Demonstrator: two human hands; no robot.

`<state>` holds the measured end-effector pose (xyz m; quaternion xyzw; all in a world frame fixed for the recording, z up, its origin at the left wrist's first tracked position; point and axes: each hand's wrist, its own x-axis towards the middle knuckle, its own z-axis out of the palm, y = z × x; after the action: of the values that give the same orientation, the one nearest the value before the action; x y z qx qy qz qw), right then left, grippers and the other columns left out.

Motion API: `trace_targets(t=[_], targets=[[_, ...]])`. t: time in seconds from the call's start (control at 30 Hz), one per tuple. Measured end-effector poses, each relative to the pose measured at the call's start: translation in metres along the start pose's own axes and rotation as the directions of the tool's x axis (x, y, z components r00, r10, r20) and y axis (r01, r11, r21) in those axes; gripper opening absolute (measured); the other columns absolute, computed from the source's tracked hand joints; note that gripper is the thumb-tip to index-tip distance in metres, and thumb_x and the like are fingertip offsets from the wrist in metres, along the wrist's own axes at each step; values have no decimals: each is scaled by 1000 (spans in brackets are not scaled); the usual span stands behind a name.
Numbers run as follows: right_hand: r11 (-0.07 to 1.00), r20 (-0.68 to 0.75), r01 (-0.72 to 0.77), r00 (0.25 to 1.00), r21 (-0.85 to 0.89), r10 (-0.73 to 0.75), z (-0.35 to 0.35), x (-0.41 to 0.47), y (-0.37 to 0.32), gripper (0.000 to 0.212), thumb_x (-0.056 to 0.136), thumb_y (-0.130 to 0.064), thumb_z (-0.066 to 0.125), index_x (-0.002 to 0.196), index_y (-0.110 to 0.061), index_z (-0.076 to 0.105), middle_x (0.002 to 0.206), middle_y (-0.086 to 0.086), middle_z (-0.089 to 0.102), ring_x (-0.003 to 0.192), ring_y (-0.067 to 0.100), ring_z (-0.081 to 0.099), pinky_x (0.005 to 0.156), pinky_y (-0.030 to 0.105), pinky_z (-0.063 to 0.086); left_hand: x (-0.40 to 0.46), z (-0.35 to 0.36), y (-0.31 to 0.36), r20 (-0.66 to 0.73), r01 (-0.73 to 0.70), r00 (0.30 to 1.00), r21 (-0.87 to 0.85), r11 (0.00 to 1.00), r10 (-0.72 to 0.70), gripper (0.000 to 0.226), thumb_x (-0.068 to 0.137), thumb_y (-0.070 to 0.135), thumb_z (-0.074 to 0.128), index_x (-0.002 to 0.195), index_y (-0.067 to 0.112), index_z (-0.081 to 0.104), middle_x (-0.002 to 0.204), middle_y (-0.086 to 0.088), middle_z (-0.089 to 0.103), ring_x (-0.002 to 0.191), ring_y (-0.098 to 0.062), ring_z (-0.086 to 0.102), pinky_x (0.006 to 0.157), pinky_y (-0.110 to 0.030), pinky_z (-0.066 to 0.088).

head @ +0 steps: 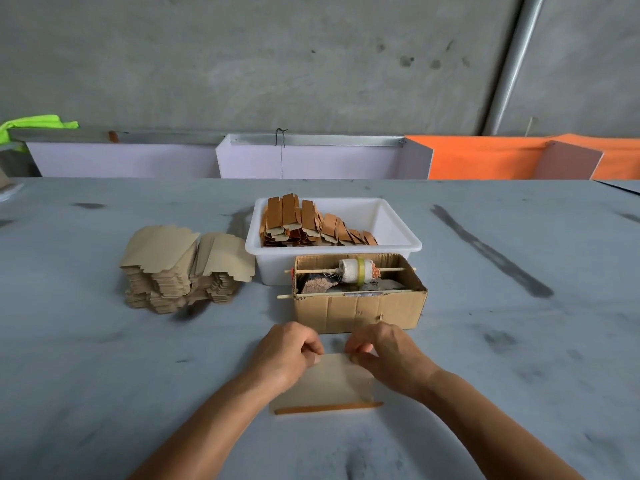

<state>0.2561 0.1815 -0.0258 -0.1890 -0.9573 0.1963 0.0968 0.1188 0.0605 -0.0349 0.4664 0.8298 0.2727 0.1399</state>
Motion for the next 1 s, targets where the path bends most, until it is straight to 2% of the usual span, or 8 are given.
trace_targets(t=[0.1, 0.2, 0.43, 0.67, 1.0], targets=[[999, -9, 24, 1000, -31, -25, 2, 0, 1, 19, 93, -12, 57, 105, -17, 70, 110, -3, 66, 89, 4, 51, 76, 9, 39, 0, -2, -1, 14, -3, 1000, 24, 1000, 3, 8, 83, 21, 68, 89, 19, 72, 88, 5, 69, 84, -11, 63, 74, -24, 49], [998, -7, 36, 999, -49, -37, 4, 0, 2, 16, 92, -13, 58, 103, -17, 70, 108, -1, 66, 87, 3, 48, 77, 10, 41, 0, -7, -3, 37, -3, 999, 32, 999, 2, 6, 81, 22, 71, 84, 18, 72, 82, 5, 67, 78, -10, 62, 71, -23, 49], [991, 29, 41, 999, -130, -38, 3, 2, 1, 17, 92, -17, 56, 104, -22, 68, 116, -2, 62, 110, 14, 50, 96, 29, 43, 2, -10, -7, 78, -44, 996, 60, 997, 39, 18, 87, 6, 61, 93, 18, 73, 89, 4, 67, 80, -7, 61, 73, -18, 49], [992, 39, 58, 998, -116, -53, 5, 2, 4, 20, 93, -14, 54, 105, -23, 68, 114, -4, 63, 108, 14, 50, 95, 29, 43, -2, -12, -9, 29, -60, 998, 92, 994, 57, 5, 84, 16, 66, 87, 17, 70, 83, 5, 64, 81, -11, 62, 73, -24, 50], [989, -74, 94, 992, -111, -103, 8, -3, 6, 16, 89, -14, 62, 97, -22, 73, 105, -7, 66, 110, 11, 47, 92, 30, 41, -10, -9, -10, -70, -213, 973, 107, 971, 221, 5, 82, 11, 66, 81, 15, 68, 77, 8, 53, 73, -9, 50, 65, -17, 35]])
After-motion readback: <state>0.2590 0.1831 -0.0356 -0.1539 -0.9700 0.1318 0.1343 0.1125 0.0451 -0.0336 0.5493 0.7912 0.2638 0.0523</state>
